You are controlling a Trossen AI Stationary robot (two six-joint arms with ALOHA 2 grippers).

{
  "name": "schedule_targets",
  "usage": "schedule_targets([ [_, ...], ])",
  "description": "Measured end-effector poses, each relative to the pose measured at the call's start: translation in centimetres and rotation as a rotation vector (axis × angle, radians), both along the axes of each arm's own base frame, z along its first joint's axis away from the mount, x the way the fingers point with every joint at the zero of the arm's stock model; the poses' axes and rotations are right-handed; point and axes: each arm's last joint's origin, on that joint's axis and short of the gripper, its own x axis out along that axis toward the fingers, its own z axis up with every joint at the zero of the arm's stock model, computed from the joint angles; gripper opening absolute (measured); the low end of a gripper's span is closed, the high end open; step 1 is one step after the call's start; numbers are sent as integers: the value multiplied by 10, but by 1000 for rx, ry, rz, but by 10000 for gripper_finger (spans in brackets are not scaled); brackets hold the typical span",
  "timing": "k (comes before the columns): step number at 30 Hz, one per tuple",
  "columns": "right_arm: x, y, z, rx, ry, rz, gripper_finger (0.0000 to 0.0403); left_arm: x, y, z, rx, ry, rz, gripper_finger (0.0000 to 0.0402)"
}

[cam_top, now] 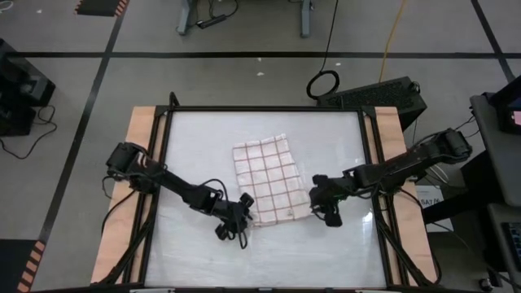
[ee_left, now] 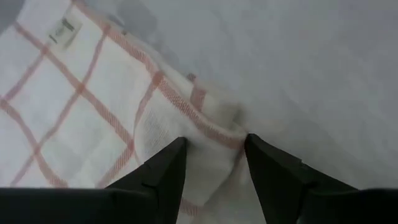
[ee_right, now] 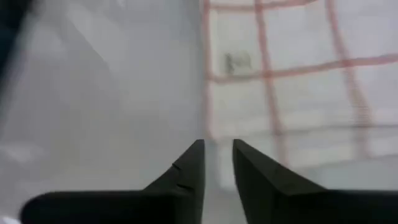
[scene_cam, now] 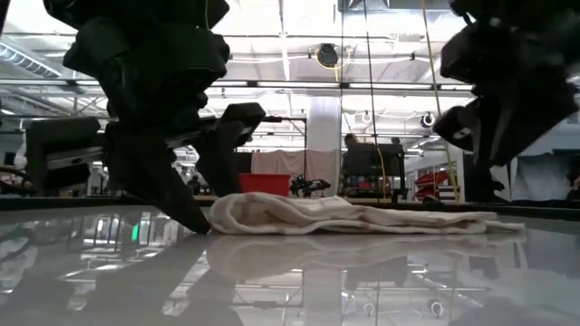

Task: Roll towel
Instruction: Roll the white checkered towel

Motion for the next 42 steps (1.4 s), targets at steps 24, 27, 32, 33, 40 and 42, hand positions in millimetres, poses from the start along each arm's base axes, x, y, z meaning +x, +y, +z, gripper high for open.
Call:
schedule_targets([
  [24, 6, -5, -30, -498, -8, 500, 247, -6, -15, 56, -45, -36, 183, 168],
  [27, 8, -4, -29, -513, -53, 568, 247, -5, -14, 55, -40, -34, 187, 168],
  [32, 5, -5, -30, -580, -42, 688, 247, -5, -15, 55, -40, -33, 187, 168],
  [33, 4, -6, -31, -578, -36, 702, 247, -5, -14, 55, -40, -33, 187, 168],
  [40, 2, -2, -37, -566, -111, 767, 247, -5, -13, 54, -34, -33, 196, 168],
  [42, 2, 0, -39, -589, -170, 787, 247, -4, -11, 54, -30, -35, 203, 168],
])
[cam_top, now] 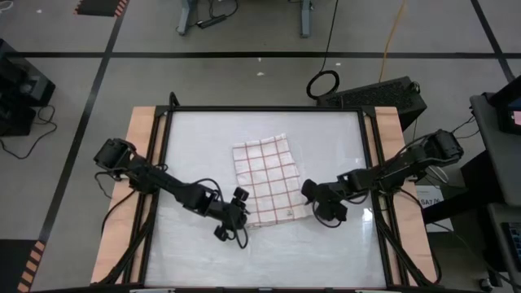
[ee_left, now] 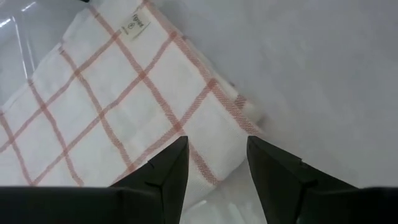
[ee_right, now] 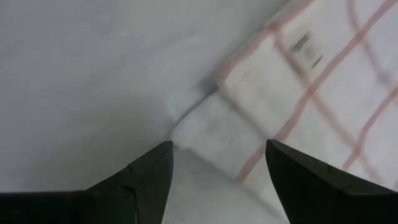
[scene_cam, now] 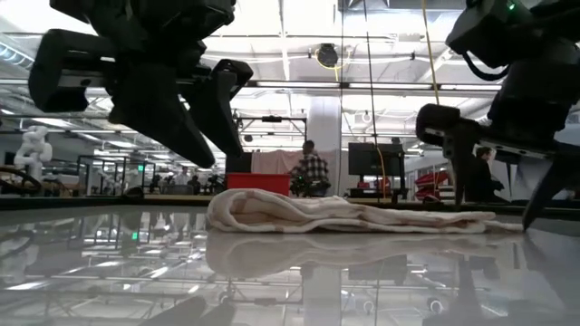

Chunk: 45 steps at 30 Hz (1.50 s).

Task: Roll towel
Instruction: Roll the white checkered towel

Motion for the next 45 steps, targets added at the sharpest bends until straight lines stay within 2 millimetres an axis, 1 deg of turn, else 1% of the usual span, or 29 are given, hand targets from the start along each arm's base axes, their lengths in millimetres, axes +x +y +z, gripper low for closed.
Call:
schedule_targets([
  [3, 4, 2, 0, -24, -76, 23, 247, 0, 1, 0, 2, -1, 5, 168],
  [6, 5, 2, -2, -30, -78, 43, 247, 1, 3, 0, 3, -1, 12, 168],
  [10, 10, 5, -3, 1, -117, 63, 247, 3, 9, -1, 6, -1, 31, 168],
  [12, 16, 6, -6, 11, -142, 67, 247, 6, 12, -3, 8, 3, 45, 168],
  [17, 22, 8, -17, 27, -143, 81, 247, 11, 19, -11, 19, 22, 63, 168],
  [20, 24, 9, -16, 22, -169, 73, 247, 12, 21, -14, 17, 21, 69, 168],
  [24, 21, 7, -8, 9, -183, 13, 247, 13, 20, -12, 8, 7, 71, 168],
  [26, 17, 6, 0, 24, -193, -12, 247, 13, 20, -13, 2, 12, 66, 168],
  [28, 14, 6, 4, 34, -178, -23, 247, 13, 20, -13, -3, 14, 63, 168],
  [30, 7, 4, 2, 25, -108, -27, 247, 13, 20, -13, -5, 16, 60, 168],
  [34, 0, 2, -3, -5, -19, -21, 247, 13, 20, -13, -7, 16, 60, 168],
  [38, 1, 2, -5, -27, -16, 16, 246, 13, 20, -13, -7, 16, 62, 168],
  [41, 1, 3, -5, -50, -28, 60, 239, 13, 20, -13, -6, 16, 63, 168],
  [45, -1, 3, -4, -2, 3, -8, 226, 13, 20, -13, -6, 19, 63, 168],
])
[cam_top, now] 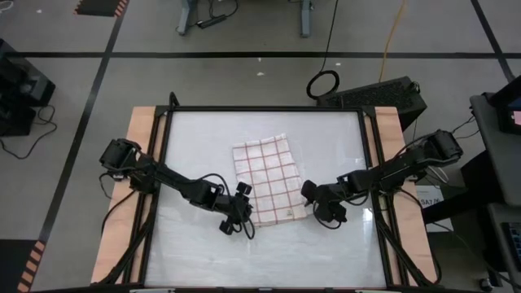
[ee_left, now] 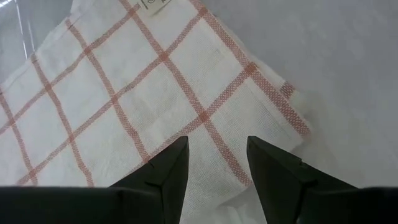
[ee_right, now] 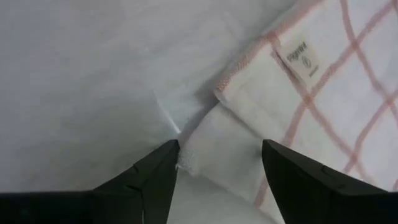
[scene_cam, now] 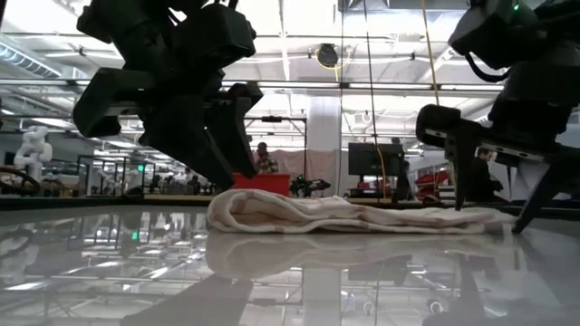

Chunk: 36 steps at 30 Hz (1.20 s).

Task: Roll towel
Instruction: Roll the white checkered towel

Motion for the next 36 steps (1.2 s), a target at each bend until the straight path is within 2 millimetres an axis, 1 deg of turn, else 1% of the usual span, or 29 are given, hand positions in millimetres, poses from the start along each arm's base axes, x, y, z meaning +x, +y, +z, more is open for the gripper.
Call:
schedule_targets([
  [3, -5, 0, 3, 38, 28, -57, 228, 0, 0, 0, 0, 0, 1, 168],
  [8, -16, -3, 16, 41, 36, -52, 256, 0, 0, 0, 0, 0, 0, 168],
  [11, -22, -6, 19, -11, 45, 18, 276, 0, 0, 0, 0, -3, 0, 168],
  [14, -19, -9, 17, -49, 12, 78, 284, 1, 0, -4, 6, 5, -2, 168],
  [17, -17, -13, 5, -99, -1, 114, 282, 2, 0, -10, 28, 25, -21, 168],
  [19, -15, -14, 2, -117, -29, 129, 277, 2, 0, -11, 30, 24, -23, 168],
  [28, -1, -14, 4, -151, -181, 166, 252, 3, 0, -10, 28, 16, -24, 168],
  [36, 7, -10, -10, -89, -153, 199, 239, 5, 1, -10, 25, 2, -19, 168],
])
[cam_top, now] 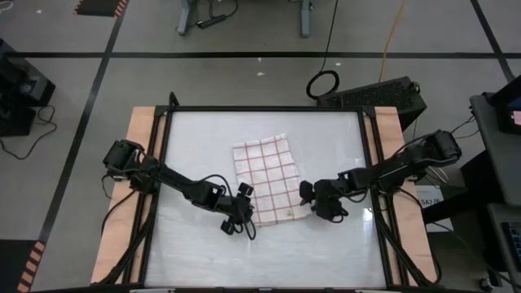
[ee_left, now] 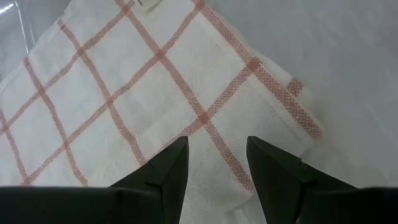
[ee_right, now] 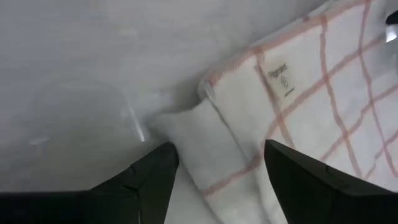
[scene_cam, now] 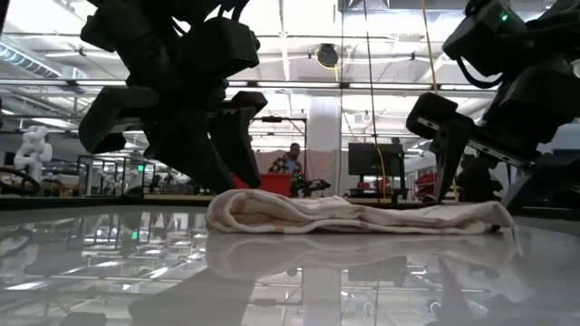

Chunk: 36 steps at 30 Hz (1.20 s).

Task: Roll towel
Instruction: Roll the white checkered towel

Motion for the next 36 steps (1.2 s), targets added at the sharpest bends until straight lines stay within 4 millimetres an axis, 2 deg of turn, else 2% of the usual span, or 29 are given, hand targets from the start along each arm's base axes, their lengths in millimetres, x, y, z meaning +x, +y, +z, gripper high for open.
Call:
schedule_targets([
  [9, 10, 4, 4, 48, -111, 23, 213, 1, 2, 0, 15, -8, 16, 168],
  [18, 19, 8, -11, 131, -98, -20, 158, 4, 8, 1, 10, -27, 39, 168],
  [27, 20, 8, -10, 244, -61, -110, 137, 7, 17, 1, 3, -31, 70, 168],
  [32, 21, 12, -9, 310, -55, -137, 67, 9, 17, 5, 9, -49, 82, 168],
  [34, 21, 12, -9, 320, -56, -148, 29, 13, 16, 12, 6, -62, 84, 168],
  [36, 22, 12, -10, 335, -47, -168, 9, 16, 14, 21, -7, -77, 106, 168],
])
